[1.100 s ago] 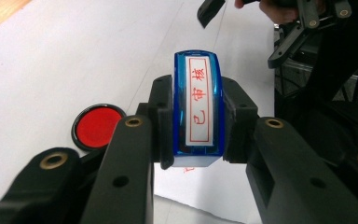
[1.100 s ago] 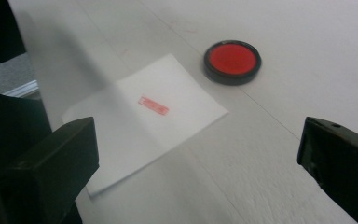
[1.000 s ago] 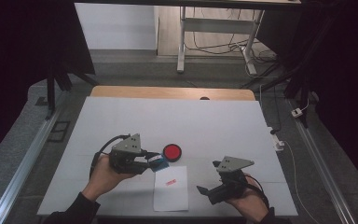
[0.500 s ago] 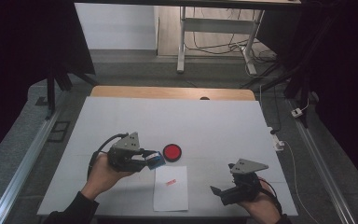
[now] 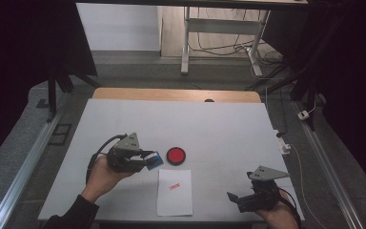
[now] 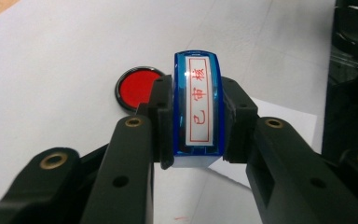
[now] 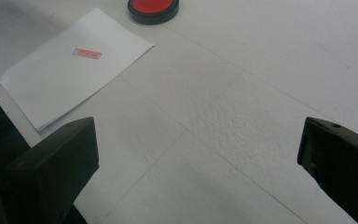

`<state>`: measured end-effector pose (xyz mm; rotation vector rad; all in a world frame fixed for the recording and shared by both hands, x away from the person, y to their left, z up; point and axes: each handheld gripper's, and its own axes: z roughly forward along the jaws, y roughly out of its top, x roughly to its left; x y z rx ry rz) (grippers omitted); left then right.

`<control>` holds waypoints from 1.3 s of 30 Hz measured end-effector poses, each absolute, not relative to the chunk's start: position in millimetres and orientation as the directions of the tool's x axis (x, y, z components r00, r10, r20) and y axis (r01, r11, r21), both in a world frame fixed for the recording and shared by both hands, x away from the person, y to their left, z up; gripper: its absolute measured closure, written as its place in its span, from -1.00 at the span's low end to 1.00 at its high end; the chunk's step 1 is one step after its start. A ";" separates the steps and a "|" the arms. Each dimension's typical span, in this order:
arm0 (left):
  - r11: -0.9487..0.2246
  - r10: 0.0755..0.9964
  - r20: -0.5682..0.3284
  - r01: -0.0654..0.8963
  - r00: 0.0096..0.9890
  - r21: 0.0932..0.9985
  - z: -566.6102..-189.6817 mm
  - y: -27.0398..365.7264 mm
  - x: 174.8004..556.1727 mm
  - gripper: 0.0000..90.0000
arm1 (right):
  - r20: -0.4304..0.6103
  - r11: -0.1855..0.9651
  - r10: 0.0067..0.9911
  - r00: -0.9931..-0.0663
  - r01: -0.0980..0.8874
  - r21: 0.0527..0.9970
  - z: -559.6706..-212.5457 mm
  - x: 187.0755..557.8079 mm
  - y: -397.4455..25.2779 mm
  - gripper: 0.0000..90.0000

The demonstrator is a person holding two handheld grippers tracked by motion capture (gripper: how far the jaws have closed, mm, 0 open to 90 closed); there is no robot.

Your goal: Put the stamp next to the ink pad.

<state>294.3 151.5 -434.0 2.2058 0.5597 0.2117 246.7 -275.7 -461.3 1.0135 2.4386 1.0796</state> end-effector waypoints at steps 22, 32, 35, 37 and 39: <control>-0.523 0.617 -0.052 0.459 0.785 0.718 -450.7 179.6 310.2 0.54 | 0.019 0.443 0.746 -0.666 0.517 0.732 -459.5 236.7 -292.9 -1.00; -0.495 0.672 -0.061 0.509 0.738 0.705 -463.9 189.0 318.4 0.55 | 0.011 0.444 0.749 -0.662 0.515 0.733 -458.8 233.8 -295.3 -1.00; -0.499 0.681 -0.053 0.516 0.730 0.696 -468.2 189.9 320.8 0.54 | 0.012 0.443 0.749 -0.662 0.514 0.734 -458.7 233.7 -295.4 -1.00; -0.503 0.692 -0.037 0.519 0.721 0.691 -471.0 190.2 321.6 0.54 | 0.019 0.435 0.751 -0.660 0.516 0.738 -458.9 233.9 -296.0 -1.00; -0.501 0.701 -0.034 0.525 0.713 0.688 -473.6 191.4 322.8 0.54 | 0.021 0.434 0.751 -0.660 0.517 0.738 -458.8 234.0 -296.3 -1.00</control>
